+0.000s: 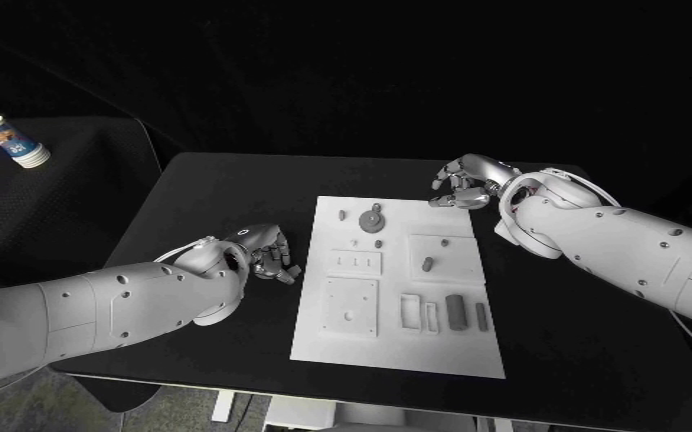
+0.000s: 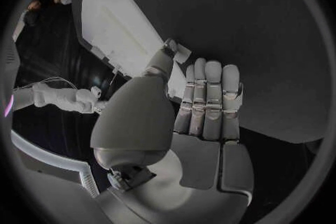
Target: Assemble the parts on the task board
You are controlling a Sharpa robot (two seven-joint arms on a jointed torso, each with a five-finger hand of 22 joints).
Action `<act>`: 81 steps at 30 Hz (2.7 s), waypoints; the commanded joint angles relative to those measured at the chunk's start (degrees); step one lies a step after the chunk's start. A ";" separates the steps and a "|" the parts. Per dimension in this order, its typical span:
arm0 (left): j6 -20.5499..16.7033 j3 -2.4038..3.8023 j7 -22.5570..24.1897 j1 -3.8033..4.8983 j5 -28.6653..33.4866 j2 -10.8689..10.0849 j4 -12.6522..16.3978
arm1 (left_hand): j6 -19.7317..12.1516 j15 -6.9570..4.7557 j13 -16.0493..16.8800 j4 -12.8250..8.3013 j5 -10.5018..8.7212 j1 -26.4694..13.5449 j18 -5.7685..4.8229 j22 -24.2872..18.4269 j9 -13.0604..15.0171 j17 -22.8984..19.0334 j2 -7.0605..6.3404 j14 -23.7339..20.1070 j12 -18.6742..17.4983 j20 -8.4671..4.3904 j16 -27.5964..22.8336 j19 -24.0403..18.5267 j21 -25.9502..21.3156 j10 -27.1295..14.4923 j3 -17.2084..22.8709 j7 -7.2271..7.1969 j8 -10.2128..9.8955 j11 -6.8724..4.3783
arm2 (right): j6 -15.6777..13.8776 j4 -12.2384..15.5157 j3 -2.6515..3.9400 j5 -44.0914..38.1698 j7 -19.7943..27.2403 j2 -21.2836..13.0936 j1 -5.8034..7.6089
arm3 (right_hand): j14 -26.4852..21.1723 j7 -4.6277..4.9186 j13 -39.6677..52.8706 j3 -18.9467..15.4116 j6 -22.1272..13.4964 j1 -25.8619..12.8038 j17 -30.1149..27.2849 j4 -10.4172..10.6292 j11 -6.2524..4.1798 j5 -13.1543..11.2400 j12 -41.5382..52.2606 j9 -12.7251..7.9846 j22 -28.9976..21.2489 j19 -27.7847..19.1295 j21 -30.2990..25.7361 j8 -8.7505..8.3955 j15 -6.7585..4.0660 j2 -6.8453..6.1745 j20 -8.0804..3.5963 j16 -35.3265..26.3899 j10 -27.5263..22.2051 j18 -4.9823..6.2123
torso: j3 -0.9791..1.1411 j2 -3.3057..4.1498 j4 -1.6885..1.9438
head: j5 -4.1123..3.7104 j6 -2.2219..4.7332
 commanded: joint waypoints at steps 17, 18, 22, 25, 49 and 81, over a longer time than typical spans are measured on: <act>0.51 0.03 0.80 -0.78 -0.66 1.42 -1.93 | -0.44 0.24 -0.07 1.17 -0.26 -1.09 0.07 -0.10 -0.30 -0.09 -0.05 -0.57 -0.04 0.30 -0.38 -0.45 -0.38 -0.74 -0.11 0.40 -0.27 0.10 | 0.60 0.01 0.01 -0.08 0.53 0.05 -0.17 | -0.43 0.43 -0.06 0.12 0.13 -0.15 -0.11 -0.22 0.01 0.06 -0.32 0.06 -0.10 -0.38 2.20 0.05 -0.17 0.53 0.08 -0.02 -0.47 -0.24 | 0.02 0.02 -0.01 | -0.31 -0.13; 0.61 0.03 0.81 -0.84 -0.52 1.55 -2.04 | -0.43 0.24 -0.06 1.27 -0.26 -1.21 0.06 -0.10 -0.32 -0.09 -0.01 -0.55 0.00 0.31 -0.37 -0.43 -0.37 -0.73 -0.12 0.45 -0.25 0.09 | 0.60 0.01 0.01 -0.14 0.52 0.05 -0.18 | -0.43 0.43 -0.06 0.12 0.14 -0.16 -0.11 -0.21 0.01 0.06 -0.32 0.06 -0.10 -0.38 2.20 0.05 -0.17 0.54 0.08 -0.02 -0.47 -0.24 | 0.02 0.02 -0.01 | -0.31 -0.13; 0.94 0.03 0.58 -0.98 0.04 1.80 -2.39 | -0.37 0.24 -0.04 1.51 -0.25 -1.48 0.05 -0.09 -0.33 -0.07 0.07 -0.50 0.07 0.31 -0.34 -0.38 -0.34 -0.71 -0.12 0.50 -0.20 0.08 | 0.62 -0.03 0.01 -0.13 0.49 0.12 -0.21 | -0.43 0.43 -0.07 0.12 0.15 -0.18 -0.11 -0.20 0.01 0.06 -0.32 0.06 -0.10 -0.38 2.20 0.06 -0.17 0.56 0.08 -0.02 -0.47 -0.24 | 0.04 0.03 -0.06 | -0.40 -0.18; 1.23 0.03 0.51 -1.01 0.37 1.92 -2.62 | -0.38 0.25 -0.05 1.68 -0.27 -1.72 0.04 -0.09 -0.36 -0.06 0.02 -0.49 0.09 0.31 -0.33 -0.36 -0.33 -0.79 -0.16 0.51 -0.19 0.09 | 0.66 -0.01 0.01 -0.12 0.51 0.18 -0.23 | -0.43 0.43 -0.07 0.12 0.16 -0.21 -0.11 -0.17 0.02 0.05 -0.32 0.06 -0.11 -0.38 2.20 0.07 -0.16 0.59 0.09 -0.02 -0.46 -0.25 | 0.05 0.03 -0.06 | -0.47 -0.26; 5.23 0.05 1.01 -1.03 5.36 2.99 -3.57 | 0.38 0.11 -0.16 4.45 0.02 -0.47 0.12 -0.01 -1.05 0.23 1.98 -0.48 0.78 -0.07 0.14 -0.07 -0.03 -2.30 5.54 -0.29 0.10 -0.56 | 0.86 0.07 0.01 0.14 0.57 0.45 -0.37 | -0.43 0.43 -0.10 0.11 0.23 -0.35 -0.13 -0.06 0.03 0.05 -0.31 0.08 -0.12 -0.37 2.21 0.09 -0.16 0.71 0.09 -0.01 -0.45 -0.26 | 0.07 0.01 -0.04 | -0.96 -0.29; 4.96 0.06 -0.56 -1.02 7.56 2.56 -3.79 | -8.08 0.59 -1.65 0.00 0.93 0.16 -1.04 0.40 -5.38 0.26 -0.29 -1.72 1.78 -0.30 1.15 -1.40 0.39 -9.91 17.91 -0.74 -0.96 0.70 | 1.28 -0.04 0.01 0.15 0.48 0.30 -0.75 | -0.44 0.43 -0.12 0.11 0.28 -0.47 -0.15 0.03 0.04 0.05 -0.30 0.09 -0.15 -0.37 2.21 0.11 -0.15 0.79 0.10 0.00 -0.44 -0.27 | 0.04 -0.02 0.05 | -0.99 -0.11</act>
